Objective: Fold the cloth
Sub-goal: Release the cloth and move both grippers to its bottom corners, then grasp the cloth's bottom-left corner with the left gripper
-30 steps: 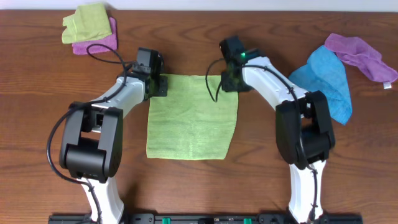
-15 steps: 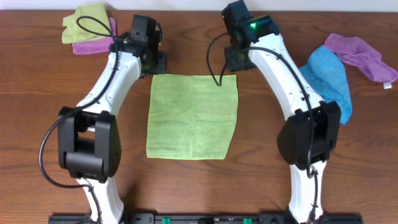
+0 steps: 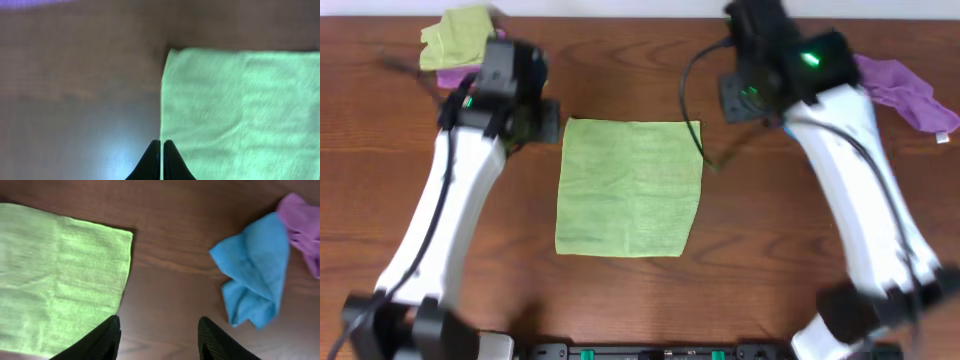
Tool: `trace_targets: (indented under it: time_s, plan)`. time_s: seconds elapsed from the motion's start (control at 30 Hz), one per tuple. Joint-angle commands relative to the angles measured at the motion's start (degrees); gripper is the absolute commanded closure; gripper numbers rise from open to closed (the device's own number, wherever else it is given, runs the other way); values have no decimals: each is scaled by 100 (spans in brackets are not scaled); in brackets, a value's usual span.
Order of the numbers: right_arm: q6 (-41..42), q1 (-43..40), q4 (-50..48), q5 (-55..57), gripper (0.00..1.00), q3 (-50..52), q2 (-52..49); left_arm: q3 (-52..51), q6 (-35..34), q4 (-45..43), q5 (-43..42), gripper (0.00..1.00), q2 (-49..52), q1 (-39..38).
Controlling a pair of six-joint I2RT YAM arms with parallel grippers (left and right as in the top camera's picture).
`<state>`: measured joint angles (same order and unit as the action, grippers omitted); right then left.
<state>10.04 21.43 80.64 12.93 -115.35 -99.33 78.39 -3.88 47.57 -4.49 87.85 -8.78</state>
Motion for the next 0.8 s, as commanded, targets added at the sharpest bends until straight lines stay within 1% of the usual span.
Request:
trace_targets:
  time_s: [0.0,0.17,0.33,0.4,0.47,0.53,0.63,0.77]
  plan:
    - [68,-79,-175,59,48,911,619,-811,-179,-68,-31,94,-481,13]
    - [372,-79,-942,-48,46,3265,2352,-1864,-319,4,-175,94,-1517,9]
    - [619,-79,-1996,-1106,34,5427,4057,-2686,-638,-22,-387,94,-2085,9]
    - [831,-79,-2415,-1639,33,6179,4531,-2959,-726,-48,-625,94,-2103,9]
    - [1078,-79,-2699,-2055,34,6765,4754,-3189,-848,-114,-765,94,-2087,9]
    - [1266,-79,-2953,-2415,36,7237,4769,-3469,-951,-184,-804,94,-2085,9]
    - [1355,-79,-3357,-2859,36,7663,4590,-3731,-1014,-234,-809,94,-2085,9]
    - [1353,-79,-3683,-3145,36,7884,4207,-4157,-1167,-490,-815,94,-2085,13]
